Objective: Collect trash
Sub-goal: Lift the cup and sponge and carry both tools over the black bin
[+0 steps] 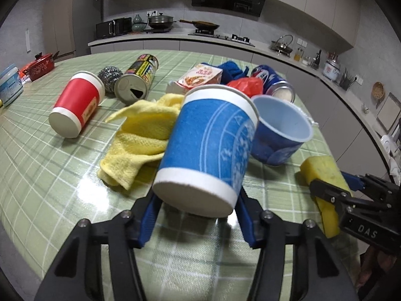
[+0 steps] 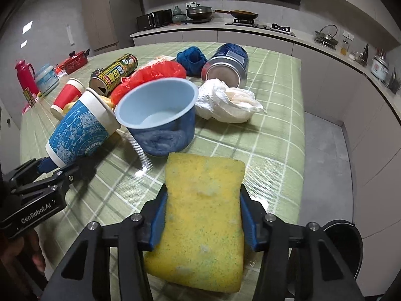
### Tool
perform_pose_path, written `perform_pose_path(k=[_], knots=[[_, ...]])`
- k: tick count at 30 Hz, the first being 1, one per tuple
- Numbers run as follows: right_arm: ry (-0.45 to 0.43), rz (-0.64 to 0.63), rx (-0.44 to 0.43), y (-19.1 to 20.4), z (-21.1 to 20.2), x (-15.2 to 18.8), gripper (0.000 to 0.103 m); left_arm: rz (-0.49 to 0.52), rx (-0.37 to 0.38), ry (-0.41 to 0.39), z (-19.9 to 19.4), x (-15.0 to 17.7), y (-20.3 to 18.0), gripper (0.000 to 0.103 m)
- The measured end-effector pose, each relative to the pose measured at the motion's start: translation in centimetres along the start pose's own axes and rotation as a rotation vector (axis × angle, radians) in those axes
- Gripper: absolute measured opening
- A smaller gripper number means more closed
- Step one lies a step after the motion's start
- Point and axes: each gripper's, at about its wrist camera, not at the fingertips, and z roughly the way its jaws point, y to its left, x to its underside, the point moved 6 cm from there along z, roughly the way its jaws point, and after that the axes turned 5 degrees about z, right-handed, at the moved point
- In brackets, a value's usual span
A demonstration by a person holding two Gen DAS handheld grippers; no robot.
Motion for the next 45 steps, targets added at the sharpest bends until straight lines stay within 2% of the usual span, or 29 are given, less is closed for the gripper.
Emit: perform_pose_path(k=[4, 6, 8, 10, 12, 13, 14, 17, 29, 37, 45], knots=[[0.003, -0.011, -0.014, 0.3, -0.5, 0.1, 0.054, -0.005, 0.017, 0.002, -0.9, 0.3, -0.4, 0.059], [0.007, -0.006, -0.018, 0.2, -0.4, 0.1, 0.056, 0.014, -0.025, -0.001, -0.8, 0.3, -0.6, 0.085], [0.013, 0.000, -0.015, 0.1, -0.3, 0.1, 0.060, 0.010, -0.061, -0.016, -0.7, -0.1, -0.3, 0.095], [0.020, -0.008, 0.008, 0.0, -0.2, 0.3, 0.065, -0.001, -0.049, -0.016, -0.2, -0.8, 0.0, 0.095], [0.026, -0.004, 0.011, -0.2, 0.0, 0.6, 0.065, 0.009, -0.030, 0.008, 0.7, -1.3, -0.1, 0.093], [0.025, 0.002, 0.014, -0.3, 0.1, 0.7, 0.063, 0.012, 0.001, 0.026, 1.3, -1.4, -0.3, 0.087], [0.023, 0.003, 0.020, -0.4, 0.1, 0.7, 0.057, 0.007, 0.032, 0.035, 1.8, -1.4, -0.4, 0.065], [0.019, 0.000, 0.011, -0.4, 0.0, 0.4, 0.049, 0.004, 0.043, 0.033, 2.0, -1.5, -0.6, 0.059], [-0.049, 0.032, 0.004, -1.4, -3.4, -0.9, 0.048, 0.019, 0.040, -0.028, -0.9, -1.6, -2.1, 0.059], [-0.077, 0.047, 0.001, -2.5, -5.7, -0.5, 0.048, 0.029, 0.052, -0.048, -2.6, -1.8, -3.7, 0.059], [-0.108, 0.085, 0.014, -5.2, -8.6, 0.6, 0.048, 0.070, 0.072, -0.062, -3.7, -1.4, -7.0, 0.059]])
